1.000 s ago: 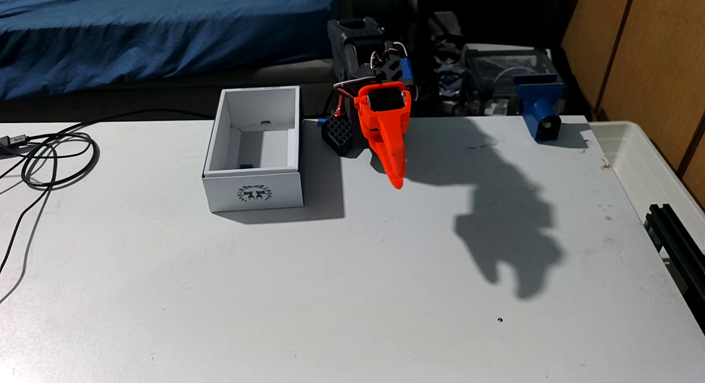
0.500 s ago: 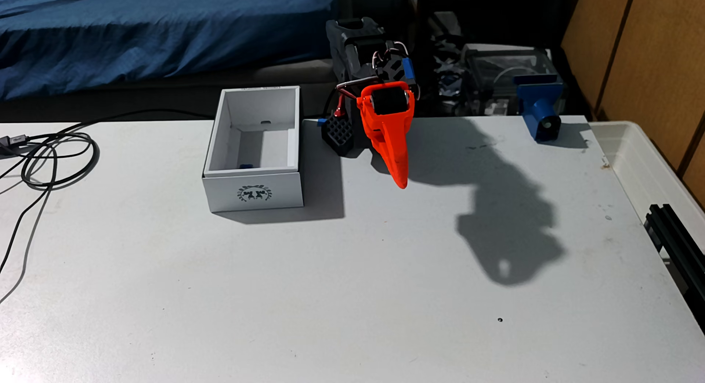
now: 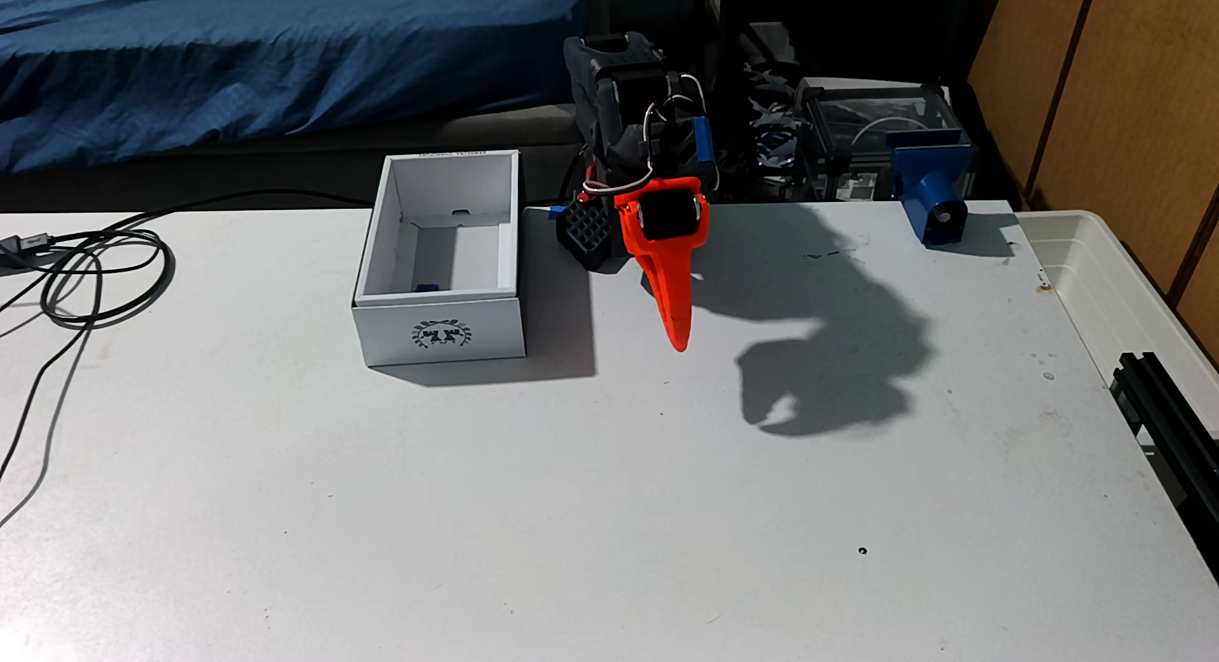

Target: Grab the blue brick and place in box

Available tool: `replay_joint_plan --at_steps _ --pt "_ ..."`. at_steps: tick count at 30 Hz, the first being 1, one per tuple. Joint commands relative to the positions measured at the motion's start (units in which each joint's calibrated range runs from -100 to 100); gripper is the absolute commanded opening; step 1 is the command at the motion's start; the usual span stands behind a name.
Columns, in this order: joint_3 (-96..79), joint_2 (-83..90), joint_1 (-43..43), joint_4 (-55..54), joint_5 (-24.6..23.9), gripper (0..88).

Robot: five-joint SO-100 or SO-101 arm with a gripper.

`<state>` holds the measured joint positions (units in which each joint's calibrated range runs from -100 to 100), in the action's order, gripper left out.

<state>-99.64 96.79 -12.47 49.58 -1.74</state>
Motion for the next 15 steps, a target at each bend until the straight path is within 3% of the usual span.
replay_joint_plan --at_steps 1,15 --pt "0.4 0.6 0.3 0.3 0.2 0.9" --pt "0.4 0.6 0.0 0.2 0.3 0.9"
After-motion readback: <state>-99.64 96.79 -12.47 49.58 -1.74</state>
